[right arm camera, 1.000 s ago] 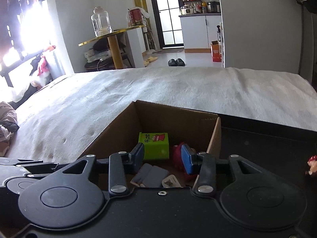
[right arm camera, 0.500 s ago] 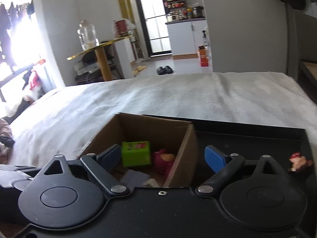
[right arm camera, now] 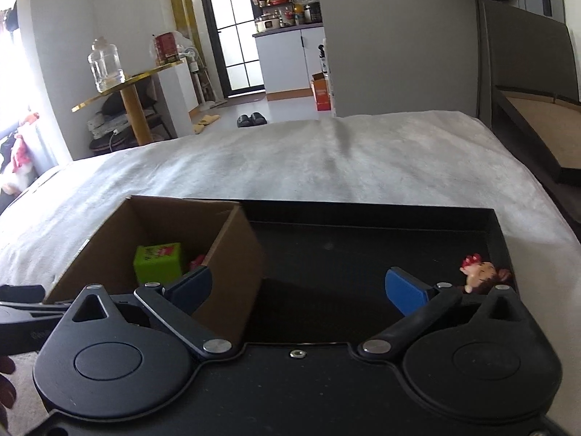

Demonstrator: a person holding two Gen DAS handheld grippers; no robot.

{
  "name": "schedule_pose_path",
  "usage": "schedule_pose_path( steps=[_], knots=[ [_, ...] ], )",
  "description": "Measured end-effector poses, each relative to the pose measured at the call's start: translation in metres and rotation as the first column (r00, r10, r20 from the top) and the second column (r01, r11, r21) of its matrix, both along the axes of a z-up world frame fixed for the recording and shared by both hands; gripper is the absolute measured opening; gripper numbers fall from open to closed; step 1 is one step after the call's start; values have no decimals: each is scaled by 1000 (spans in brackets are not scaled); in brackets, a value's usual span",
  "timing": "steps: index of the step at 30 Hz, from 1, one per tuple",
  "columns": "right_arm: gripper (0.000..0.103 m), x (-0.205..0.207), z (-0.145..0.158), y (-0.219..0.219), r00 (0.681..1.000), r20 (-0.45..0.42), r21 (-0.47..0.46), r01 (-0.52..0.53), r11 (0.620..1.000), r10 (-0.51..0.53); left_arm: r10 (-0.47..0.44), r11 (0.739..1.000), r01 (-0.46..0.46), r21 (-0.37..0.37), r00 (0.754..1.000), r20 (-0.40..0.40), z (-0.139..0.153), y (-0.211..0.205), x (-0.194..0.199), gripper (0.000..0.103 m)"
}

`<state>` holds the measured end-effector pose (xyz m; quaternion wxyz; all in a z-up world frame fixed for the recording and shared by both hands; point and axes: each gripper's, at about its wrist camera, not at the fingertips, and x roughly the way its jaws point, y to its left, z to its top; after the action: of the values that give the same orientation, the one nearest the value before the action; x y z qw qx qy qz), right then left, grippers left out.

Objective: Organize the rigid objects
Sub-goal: 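Move the open right gripper back over the tray to the doll figure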

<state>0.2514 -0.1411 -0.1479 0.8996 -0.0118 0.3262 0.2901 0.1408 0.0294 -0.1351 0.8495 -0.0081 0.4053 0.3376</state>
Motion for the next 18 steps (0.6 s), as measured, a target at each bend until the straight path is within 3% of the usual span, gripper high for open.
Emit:
schedule_pose_path(
  steps=[9,18],
  knots=[
    [103,17,-16,-22,996,32,-78,82,994,-79,2,999,-1,35,1000,-31,-3,-12,12,72],
    [91,46,-27,-41,992,73,-140,114,984,-105,-1,999,4,49,999,-53,-4,-21,18,72]
  ],
)
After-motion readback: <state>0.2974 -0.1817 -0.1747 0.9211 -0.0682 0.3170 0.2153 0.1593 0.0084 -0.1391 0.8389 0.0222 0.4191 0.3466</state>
